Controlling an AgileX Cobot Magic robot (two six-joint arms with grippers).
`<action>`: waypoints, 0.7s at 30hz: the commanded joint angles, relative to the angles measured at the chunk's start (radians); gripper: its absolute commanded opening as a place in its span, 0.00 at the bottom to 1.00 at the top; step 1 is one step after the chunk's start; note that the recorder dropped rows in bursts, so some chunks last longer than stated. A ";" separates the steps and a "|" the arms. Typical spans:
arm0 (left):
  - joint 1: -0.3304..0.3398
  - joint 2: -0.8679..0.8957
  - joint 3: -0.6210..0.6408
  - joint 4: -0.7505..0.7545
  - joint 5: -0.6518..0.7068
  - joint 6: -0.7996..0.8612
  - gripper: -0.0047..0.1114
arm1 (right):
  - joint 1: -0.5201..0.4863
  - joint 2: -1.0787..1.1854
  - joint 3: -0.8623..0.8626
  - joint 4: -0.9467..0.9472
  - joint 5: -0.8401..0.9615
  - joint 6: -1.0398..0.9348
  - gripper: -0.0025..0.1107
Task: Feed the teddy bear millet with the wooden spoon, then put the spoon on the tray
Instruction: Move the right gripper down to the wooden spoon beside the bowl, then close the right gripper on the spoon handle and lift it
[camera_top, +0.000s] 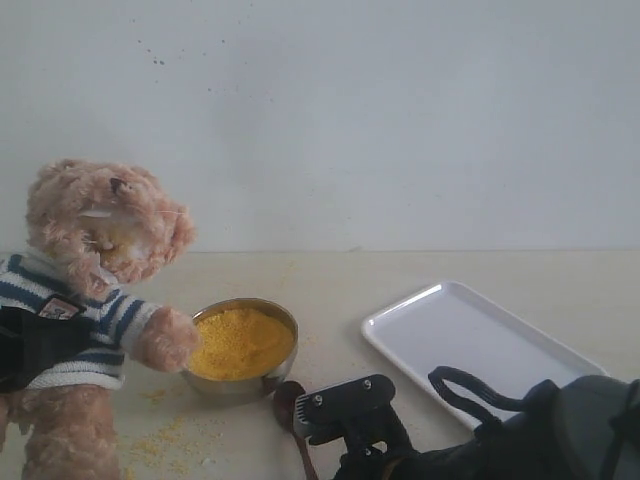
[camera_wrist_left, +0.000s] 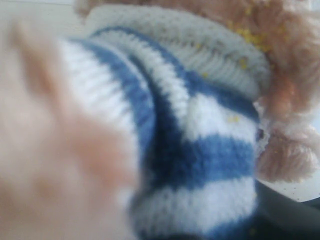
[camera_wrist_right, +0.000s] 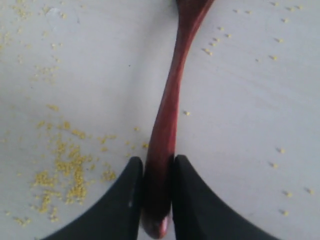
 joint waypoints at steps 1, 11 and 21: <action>0.001 -0.008 0.003 -0.014 0.012 0.003 0.07 | -0.010 0.011 0.007 -0.006 0.082 0.028 0.02; 0.001 -0.008 0.003 -0.014 -0.073 0.003 0.07 | -0.080 -0.053 0.007 0.002 0.179 -0.023 0.02; 0.001 -0.008 0.003 -0.014 -0.089 0.003 0.07 | -0.349 -0.385 0.007 -0.010 0.547 -0.366 0.02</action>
